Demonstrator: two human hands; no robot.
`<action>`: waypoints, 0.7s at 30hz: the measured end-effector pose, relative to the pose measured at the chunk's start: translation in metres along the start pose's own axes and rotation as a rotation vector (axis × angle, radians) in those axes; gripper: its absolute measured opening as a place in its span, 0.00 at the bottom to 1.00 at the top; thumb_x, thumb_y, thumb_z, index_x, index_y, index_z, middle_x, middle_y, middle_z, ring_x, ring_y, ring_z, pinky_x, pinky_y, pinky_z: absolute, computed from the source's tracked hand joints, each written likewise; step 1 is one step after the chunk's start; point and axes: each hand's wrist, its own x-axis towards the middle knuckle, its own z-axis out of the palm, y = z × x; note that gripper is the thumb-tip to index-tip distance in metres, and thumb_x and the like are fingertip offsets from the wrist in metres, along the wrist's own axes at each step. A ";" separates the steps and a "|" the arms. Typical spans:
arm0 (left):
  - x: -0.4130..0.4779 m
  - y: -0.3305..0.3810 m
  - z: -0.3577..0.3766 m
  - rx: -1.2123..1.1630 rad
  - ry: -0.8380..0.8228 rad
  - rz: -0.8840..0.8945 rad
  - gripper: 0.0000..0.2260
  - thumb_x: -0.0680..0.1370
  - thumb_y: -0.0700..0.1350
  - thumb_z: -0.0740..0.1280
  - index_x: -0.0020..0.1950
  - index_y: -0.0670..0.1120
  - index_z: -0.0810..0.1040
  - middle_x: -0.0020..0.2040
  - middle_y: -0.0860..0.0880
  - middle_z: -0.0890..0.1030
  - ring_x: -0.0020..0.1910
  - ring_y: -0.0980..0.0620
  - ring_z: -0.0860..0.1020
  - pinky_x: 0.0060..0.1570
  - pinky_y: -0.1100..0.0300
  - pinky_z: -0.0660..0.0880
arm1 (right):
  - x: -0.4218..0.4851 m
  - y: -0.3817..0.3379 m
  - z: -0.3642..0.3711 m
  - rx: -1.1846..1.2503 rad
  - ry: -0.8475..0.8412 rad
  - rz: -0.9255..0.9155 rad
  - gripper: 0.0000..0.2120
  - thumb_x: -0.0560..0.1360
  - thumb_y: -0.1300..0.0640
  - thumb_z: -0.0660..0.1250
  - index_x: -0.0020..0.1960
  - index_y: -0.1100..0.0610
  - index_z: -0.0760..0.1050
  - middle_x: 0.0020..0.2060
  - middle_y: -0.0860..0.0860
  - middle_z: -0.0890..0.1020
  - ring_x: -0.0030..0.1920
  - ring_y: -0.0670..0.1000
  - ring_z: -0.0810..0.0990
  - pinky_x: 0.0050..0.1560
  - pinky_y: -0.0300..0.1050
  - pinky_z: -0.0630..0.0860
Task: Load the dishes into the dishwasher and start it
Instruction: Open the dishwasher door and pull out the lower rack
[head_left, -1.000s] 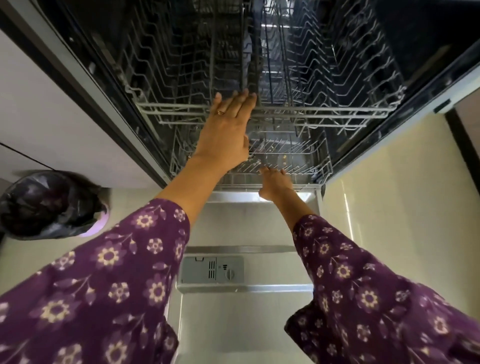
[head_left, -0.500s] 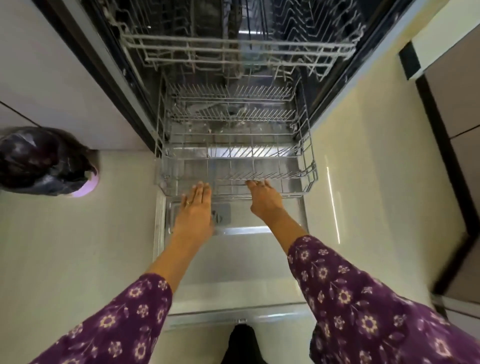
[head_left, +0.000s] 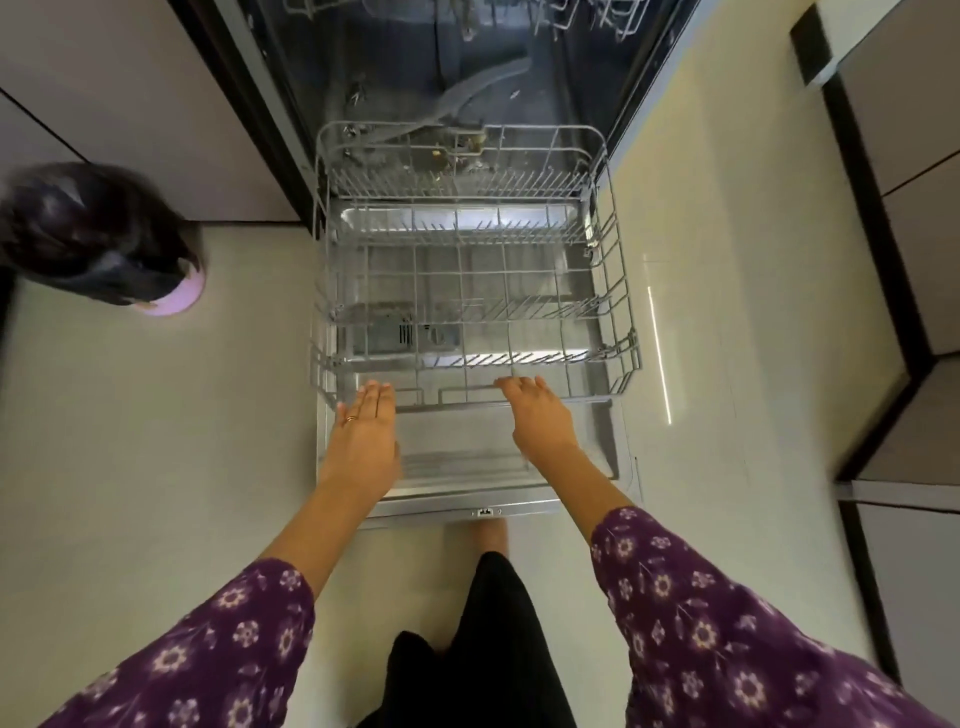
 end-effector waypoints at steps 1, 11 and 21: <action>-0.006 0.000 0.001 0.000 0.002 0.001 0.30 0.79 0.38 0.57 0.77 0.39 0.48 0.78 0.42 0.51 0.77 0.46 0.49 0.75 0.50 0.46 | -0.008 0.000 0.003 0.005 0.003 -0.009 0.33 0.71 0.75 0.59 0.72 0.54 0.63 0.69 0.55 0.70 0.72 0.58 0.64 0.74 0.44 0.54; -0.034 0.006 0.002 0.004 0.017 0.008 0.30 0.78 0.37 0.59 0.78 0.41 0.49 0.78 0.43 0.52 0.77 0.47 0.50 0.75 0.53 0.44 | -0.034 -0.010 0.001 0.011 -0.015 0.025 0.32 0.70 0.72 0.61 0.72 0.56 0.64 0.70 0.55 0.69 0.71 0.54 0.65 0.75 0.43 0.46; 0.027 0.018 -0.055 -0.063 0.079 -0.007 0.29 0.79 0.39 0.59 0.78 0.43 0.51 0.78 0.43 0.54 0.77 0.45 0.53 0.75 0.47 0.50 | 0.016 -0.013 -0.047 0.042 -0.156 -0.003 0.32 0.72 0.71 0.60 0.74 0.57 0.61 0.66 0.58 0.72 0.65 0.57 0.72 0.66 0.47 0.70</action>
